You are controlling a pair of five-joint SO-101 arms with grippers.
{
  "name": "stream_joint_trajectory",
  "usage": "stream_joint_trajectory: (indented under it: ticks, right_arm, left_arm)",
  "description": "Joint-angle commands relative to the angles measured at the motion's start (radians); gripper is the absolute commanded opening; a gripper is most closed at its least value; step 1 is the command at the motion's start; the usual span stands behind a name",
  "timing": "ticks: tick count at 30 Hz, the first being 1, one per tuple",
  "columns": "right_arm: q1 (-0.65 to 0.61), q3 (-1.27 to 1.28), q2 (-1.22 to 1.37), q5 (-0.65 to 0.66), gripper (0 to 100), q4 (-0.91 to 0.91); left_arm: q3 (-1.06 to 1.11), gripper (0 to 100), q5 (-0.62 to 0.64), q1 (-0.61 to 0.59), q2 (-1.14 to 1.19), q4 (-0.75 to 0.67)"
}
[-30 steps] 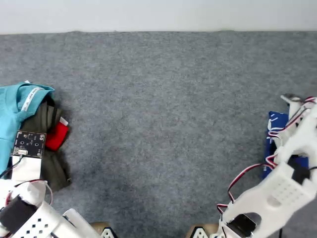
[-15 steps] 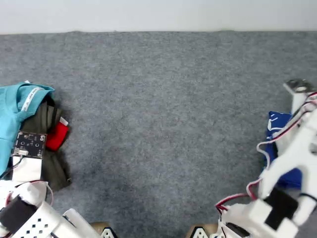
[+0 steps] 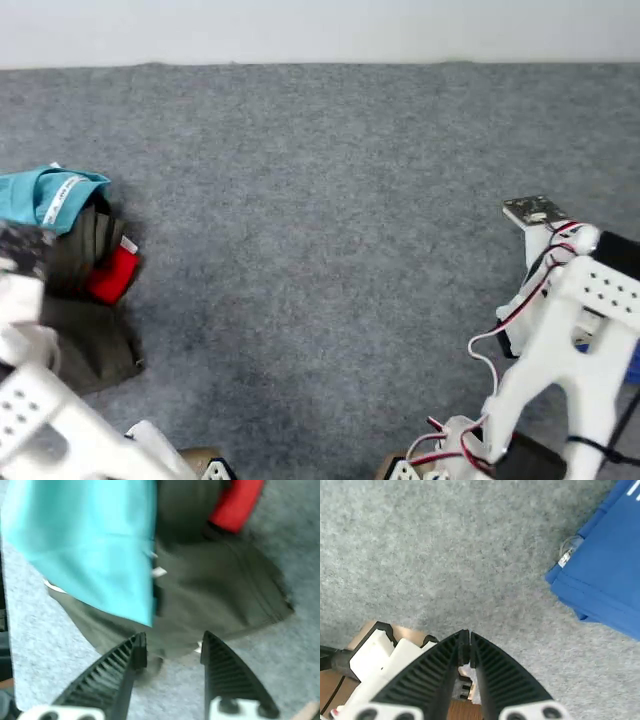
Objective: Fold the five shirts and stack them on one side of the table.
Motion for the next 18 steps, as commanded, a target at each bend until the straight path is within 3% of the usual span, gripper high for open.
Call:
stream_joint_trajectory:
  ticks: [1,9,18]
  right_arm:
    - [-0.012,0.000,-0.045,-0.064,0.9,0.038]
    - [-0.033,0.002,-0.045,-0.196,0.9,0.041]
    - [-0.068,0.002,-0.047,-0.278,0.9,0.042]
  left_arm:
    - [-0.194,19,-0.008,0.015,0.190,-0.018]
    - [-0.453,19,-0.008,0.063,0.583,-0.012]
    - [-0.598,19,0.006,0.129,0.776,-0.028]
